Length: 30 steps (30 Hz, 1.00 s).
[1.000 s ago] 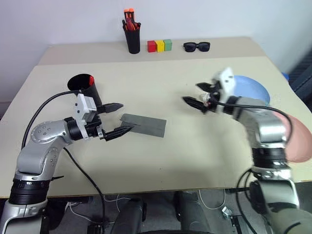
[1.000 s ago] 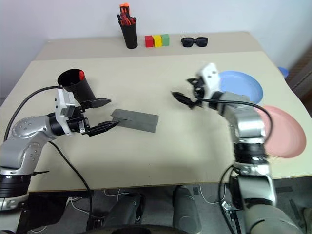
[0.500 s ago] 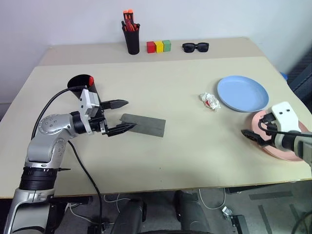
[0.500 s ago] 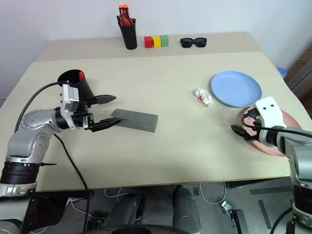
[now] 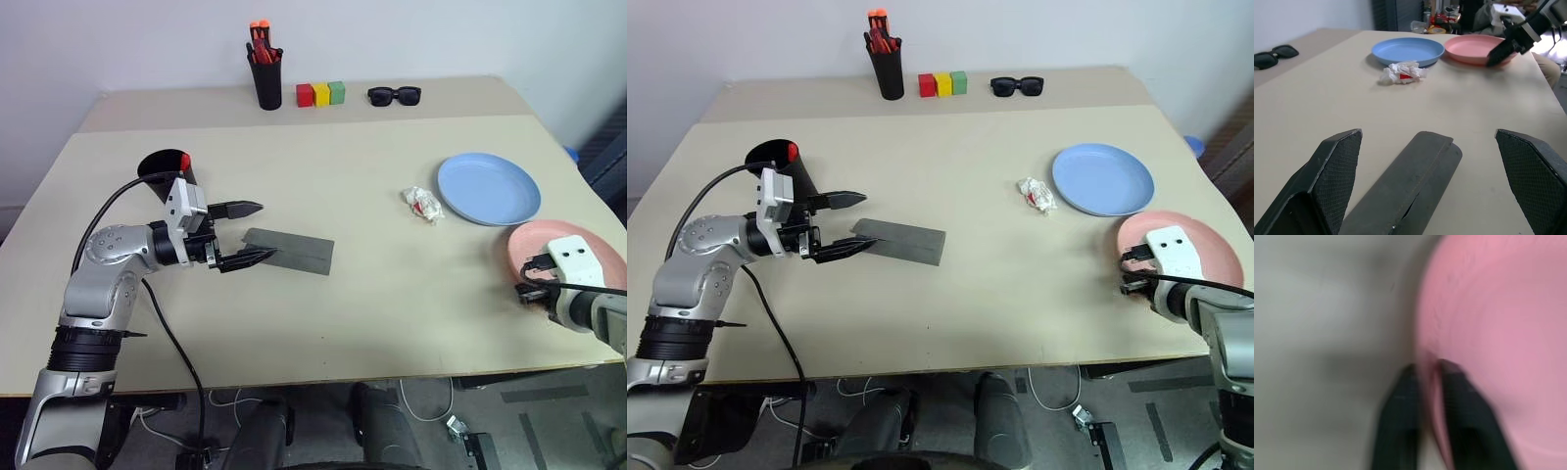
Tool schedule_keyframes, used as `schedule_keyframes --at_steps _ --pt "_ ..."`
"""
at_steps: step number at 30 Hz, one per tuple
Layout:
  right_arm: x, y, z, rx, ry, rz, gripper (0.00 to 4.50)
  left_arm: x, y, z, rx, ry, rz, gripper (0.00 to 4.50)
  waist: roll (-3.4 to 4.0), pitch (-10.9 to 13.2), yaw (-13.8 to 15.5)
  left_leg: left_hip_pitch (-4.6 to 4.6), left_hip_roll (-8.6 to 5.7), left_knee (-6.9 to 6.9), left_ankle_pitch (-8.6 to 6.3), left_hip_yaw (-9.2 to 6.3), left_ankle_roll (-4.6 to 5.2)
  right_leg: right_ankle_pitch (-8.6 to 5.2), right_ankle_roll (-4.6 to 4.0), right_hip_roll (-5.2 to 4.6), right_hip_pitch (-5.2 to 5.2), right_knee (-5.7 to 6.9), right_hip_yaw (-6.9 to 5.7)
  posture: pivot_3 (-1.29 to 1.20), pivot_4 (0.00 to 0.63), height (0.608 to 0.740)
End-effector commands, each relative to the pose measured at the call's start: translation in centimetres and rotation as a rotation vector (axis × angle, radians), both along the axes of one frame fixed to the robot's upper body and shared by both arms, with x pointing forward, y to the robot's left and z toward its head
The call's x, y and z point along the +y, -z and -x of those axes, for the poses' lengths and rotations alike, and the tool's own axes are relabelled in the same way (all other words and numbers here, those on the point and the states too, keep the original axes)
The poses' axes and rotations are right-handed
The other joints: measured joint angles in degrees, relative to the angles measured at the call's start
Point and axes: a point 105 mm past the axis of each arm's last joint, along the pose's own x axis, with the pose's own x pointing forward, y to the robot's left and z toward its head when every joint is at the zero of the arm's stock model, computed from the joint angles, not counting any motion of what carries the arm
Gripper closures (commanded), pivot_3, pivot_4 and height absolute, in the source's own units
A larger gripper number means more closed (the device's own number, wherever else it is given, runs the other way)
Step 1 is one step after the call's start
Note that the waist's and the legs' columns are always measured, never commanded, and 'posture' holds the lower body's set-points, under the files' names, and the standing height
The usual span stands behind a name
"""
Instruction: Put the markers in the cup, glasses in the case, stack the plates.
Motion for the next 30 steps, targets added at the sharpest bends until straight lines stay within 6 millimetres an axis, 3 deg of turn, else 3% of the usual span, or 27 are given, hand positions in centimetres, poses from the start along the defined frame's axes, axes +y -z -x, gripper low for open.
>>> schedule_keyframes --at_steps 1,5,12,15,21,25,30 --pt "-2.5 -1.5 -0.1 -0.049 0.087 0.047 4.48 -0.2 -0.8 0.0 -0.049 0.005 0.009 0.0 0.0 0.0 0.11 -0.01 0.0 0.01 0.0 0.0 0.0 0.01 0.02 0.0 0.01 -0.04 0.0 0.0 0.15 0.74" --pt "-3.5 -3.5 -1.2 -0.123 0.106 0.092 4.48 -0.6 -0.8 -0.2 -0.057 0.011 0.014 0.0 0.01 0.01 0.12 -0.05 -0.02 0.01 0.0 0.01 0.01 0.06 0.08 -0.01 0.02 -0.16 0.0 0.0 0.15 0.74" --pt "0.0 -7.3 -8.2 -0.315 -0.116 0.21 4.48 -0.4 -1.2 -0.4 -0.079 -0.004 0.004 0.0 0.15 0.05 -0.89 0.02 0.02 -0.07 0.0 0.12 0.01 0.09 0.11 0.02 0.0 -0.18 0.01 0.0 0.15 0.74" --pt "2.5 -7.3 -10.7 -0.325 -0.244 0.268 4.48 0.0 -1.2 0.0 -0.078 -0.026 0.003 0.0 0.16 0.05 -0.69 -0.02 0.03 -0.15 0.0 0.09 0.01 0.09 0.1 0.05 -0.06 -0.23 0.01 0.0 0.15 0.74" --pt "5.3 -5.4 -13.4 -0.277 -0.375 0.272 4.48 0.5 -1.0 1.1 -0.075 -0.075 -0.002 0.0 0.16 0.05 -0.08 -0.16 -0.01 -0.15 -0.03 0.08 0.05 0.14 0.16 -0.01 -0.1 -0.46 0.01 0.0 0.15 0.74" --pt "5.8 -5.7 -14.2 -0.276 -0.374 0.242 3.08 0.9 -0.9 1.8 -0.064 -0.104 0.001 0.0 0.17 0.06 -0.16 -0.19 -0.02 -0.15 -0.04 0.08 0.07 0.16 0.18 -0.03 -0.11 -0.51 0.01 0.0 0.15 0.74" --pt "8.2 -8.8 -14.9 -0.424 -0.385 0.048 0.44 1.0 -0.7 2.2 -0.051 -0.117 0.004 0.0 0.17 0.06 -0.46 -0.13 -0.01 -0.16 -0.04 0.08 0.07 0.19 0.14 0.02 -0.11 -0.46 0.01 0.0 0.15 0.74"
